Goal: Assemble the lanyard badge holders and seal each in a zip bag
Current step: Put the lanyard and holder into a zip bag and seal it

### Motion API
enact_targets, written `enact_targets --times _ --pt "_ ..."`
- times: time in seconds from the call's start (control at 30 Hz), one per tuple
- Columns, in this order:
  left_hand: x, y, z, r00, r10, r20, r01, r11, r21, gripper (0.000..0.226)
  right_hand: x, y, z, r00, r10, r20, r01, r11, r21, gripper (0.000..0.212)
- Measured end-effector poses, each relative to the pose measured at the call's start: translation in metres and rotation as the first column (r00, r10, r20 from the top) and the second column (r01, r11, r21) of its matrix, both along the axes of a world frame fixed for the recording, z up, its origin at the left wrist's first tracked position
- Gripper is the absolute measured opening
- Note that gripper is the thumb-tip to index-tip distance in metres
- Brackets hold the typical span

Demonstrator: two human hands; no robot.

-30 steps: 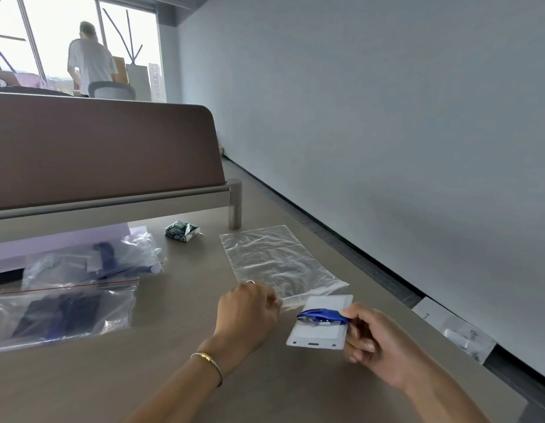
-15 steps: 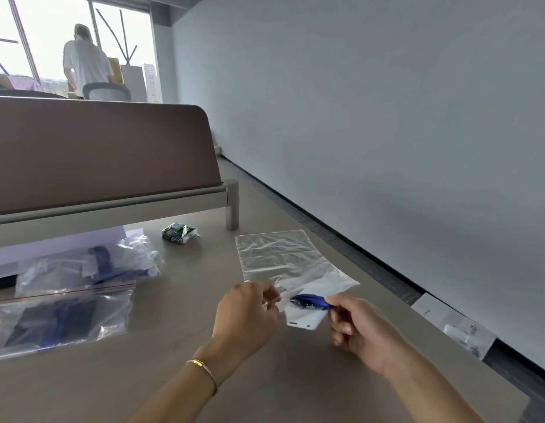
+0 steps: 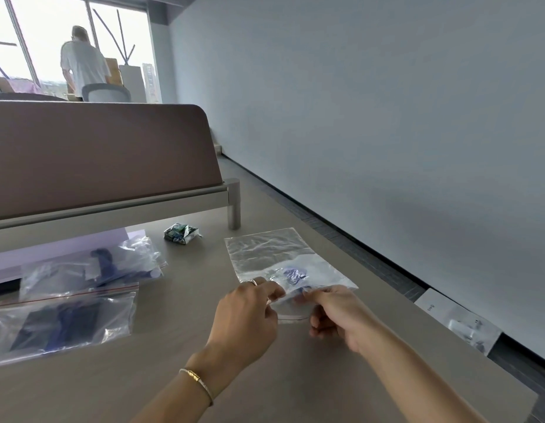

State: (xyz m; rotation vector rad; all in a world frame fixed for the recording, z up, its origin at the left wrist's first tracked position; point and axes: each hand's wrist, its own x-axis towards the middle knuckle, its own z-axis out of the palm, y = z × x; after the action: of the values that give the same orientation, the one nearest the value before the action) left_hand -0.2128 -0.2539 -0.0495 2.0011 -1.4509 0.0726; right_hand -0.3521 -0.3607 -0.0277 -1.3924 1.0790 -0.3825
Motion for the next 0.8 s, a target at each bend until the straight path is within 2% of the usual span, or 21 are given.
enact_targets --times 0.07,0.1,0.13,0.2,0.23,0.3,0.37,0.43,0.5,0.57,0.7,0.8 --pt "0.003 0.000 -0.002 1.000 0.019 0.000 -0.019 1.000 0.001 0.038 -0.007 -0.002 -0.004 0.998 0.029 -0.063 -0.035 0.995 -0.095 0.021" --pt "0.005 0.000 -0.003 1.000 0.027 0.002 -0.027 1.000 0.002 0.038 -0.012 -0.005 -0.009 0.994 0.007 -0.107 -0.028 0.980 -0.195 0.023" --pt "0.007 0.000 -0.005 1.000 0.030 0.001 -0.030 1.000 0.000 0.037 -0.017 -0.009 -0.014 0.987 -0.051 -0.152 -0.003 0.942 -0.335 0.026" --pt "0.011 0.001 -0.007 0.999 0.033 -0.004 -0.033 0.999 0.000 0.033 -0.027 -0.015 -0.025 0.954 -0.220 -0.204 0.054 0.795 -0.604 0.033" --pt "0.012 0.003 -0.007 0.999 0.050 -0.002 -0.050 0.999 0.008 0.030 -0.032 -0.017 -0.030 0.936 -0.286 -0.203 0.074 0.726 -0.683 0.035" --pt "0.014 0.009 -0.007 0.993 0.120 0.014 -0.121 0.989 0.083 0.032 -0.036 -0.018 -0.035 0.916 -0.343 -0.207 0.078 0.659 -0.748 0.034" --pt "0.016 0.017 -0.006 0.980 0.195 0.035 -0.198 0.959 0.201 0.041 -0.035 -0.020 -0.036 0.910 -0.348 -0.227 0.067 0.662 -0.746 0.040" --pt "0.017 0.020 -0.005 0.973 0.225 -0.044 -0.208 0.948 0.243 0.035 -0.031 -0.025 -0.037 0.913 -0.330 -0.239 0.064 0.697 -0.714 0.042" --pt "0.018 0.019 -0.004 0.960 0.242 -0.138 -0.211 0.955 0.209 0.019 -0.026 -0.026 -0.036 0.945 -0.284 -0.165 0.109 0.746 -0.657 0.025" --pt "0.018 0.017 -0.002 0.925 0.275 -0.263 -0.241 0.958 0.155 0.007 -0.021 -0.023 -0.032 0.967 -0.253 -0.019 0.195 0.792 -0.578 0.014" --pt "0.028 0.012 0.009 0.745 0.288 -0.602 -0.316 0.947 0.061 0.005 -0.016 -0.015 -0.015 0.950 -0.241 0.197 0.303 0.857 -0.417 0.012" --pt "0.035 0.013 0.023 0.643 0.251 -0.723 -0.348 0.937 0.016 0.002 -0.009 -0.013 0.001 0.923 -0.246 0.296 0.348 0.861 -0.371 0.013"
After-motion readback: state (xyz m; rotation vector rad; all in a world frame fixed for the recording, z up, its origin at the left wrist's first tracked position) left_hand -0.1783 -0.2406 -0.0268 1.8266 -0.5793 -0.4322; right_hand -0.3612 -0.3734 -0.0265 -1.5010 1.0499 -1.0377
